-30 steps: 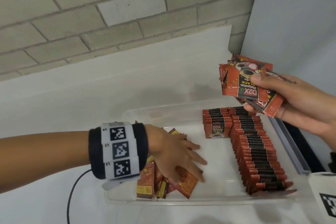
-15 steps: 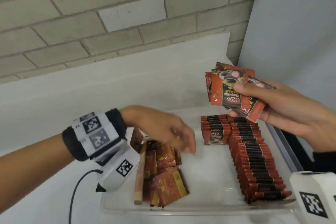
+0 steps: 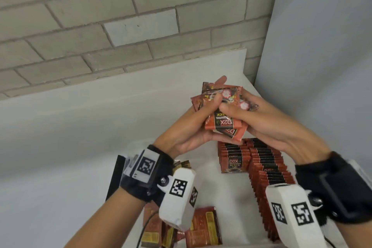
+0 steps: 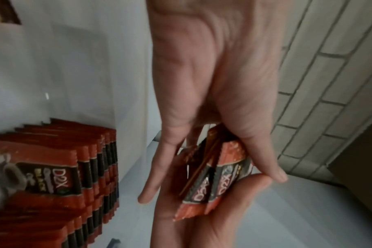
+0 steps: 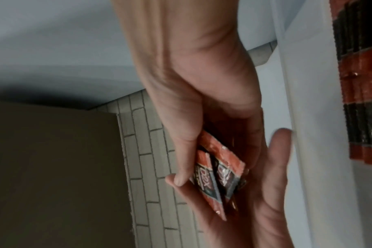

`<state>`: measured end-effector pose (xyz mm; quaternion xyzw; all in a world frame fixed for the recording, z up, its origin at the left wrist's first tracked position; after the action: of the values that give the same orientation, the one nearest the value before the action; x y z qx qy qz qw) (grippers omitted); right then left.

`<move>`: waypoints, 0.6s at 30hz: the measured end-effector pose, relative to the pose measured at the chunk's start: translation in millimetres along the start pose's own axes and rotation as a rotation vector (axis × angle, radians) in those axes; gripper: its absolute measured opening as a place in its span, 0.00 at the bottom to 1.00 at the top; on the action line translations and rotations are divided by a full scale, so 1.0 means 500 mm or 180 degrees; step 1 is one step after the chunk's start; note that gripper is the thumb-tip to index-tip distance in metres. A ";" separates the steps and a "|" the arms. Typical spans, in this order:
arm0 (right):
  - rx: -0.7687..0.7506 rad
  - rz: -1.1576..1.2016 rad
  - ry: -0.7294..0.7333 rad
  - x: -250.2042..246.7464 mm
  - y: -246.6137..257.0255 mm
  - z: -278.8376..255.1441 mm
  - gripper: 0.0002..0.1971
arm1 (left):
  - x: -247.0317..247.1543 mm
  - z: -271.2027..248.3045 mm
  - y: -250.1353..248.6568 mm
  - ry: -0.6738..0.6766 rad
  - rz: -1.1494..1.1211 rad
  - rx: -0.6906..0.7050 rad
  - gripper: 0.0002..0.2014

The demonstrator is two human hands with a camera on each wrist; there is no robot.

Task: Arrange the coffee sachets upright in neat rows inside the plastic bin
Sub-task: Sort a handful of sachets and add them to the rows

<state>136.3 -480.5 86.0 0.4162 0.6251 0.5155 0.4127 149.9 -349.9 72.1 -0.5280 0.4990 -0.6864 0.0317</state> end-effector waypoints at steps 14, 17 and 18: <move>-0.0158 -0.0643 -0.0816 -0.015 -0.021 0.009 0.38 | -0.036 -0.005 -0.008 -0.0458 -0.0442 0.0207 0.13; -0.0035 -0.0628 -0.0946 -0.020 -0.027 0.014 0.42 | -0.045 -0.009 -0.015 -0.0519 -0.0398 0.0291 0.16; -0.0016 -0.0587 -0.0964 -0.021 -0.029 0.016 0.41 | -0.046 -0.010 -0.017 -0.0527 -0.0333 0.0337 0.16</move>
<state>146.0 -489.6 71.4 0.4289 0.5900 0.4084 0.5487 160.2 -329.1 62.3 -0.6058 0.4295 -0.6666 0.0648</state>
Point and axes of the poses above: each hand's wrist, its own z-axis towards the middle knuckle, its own x-axis out of the palm, y = z × x, the point moved 3 cm from there along z, towards the middle knuckle, and after that the axes turned 15 degrees about -z, right-handed, at the moved point
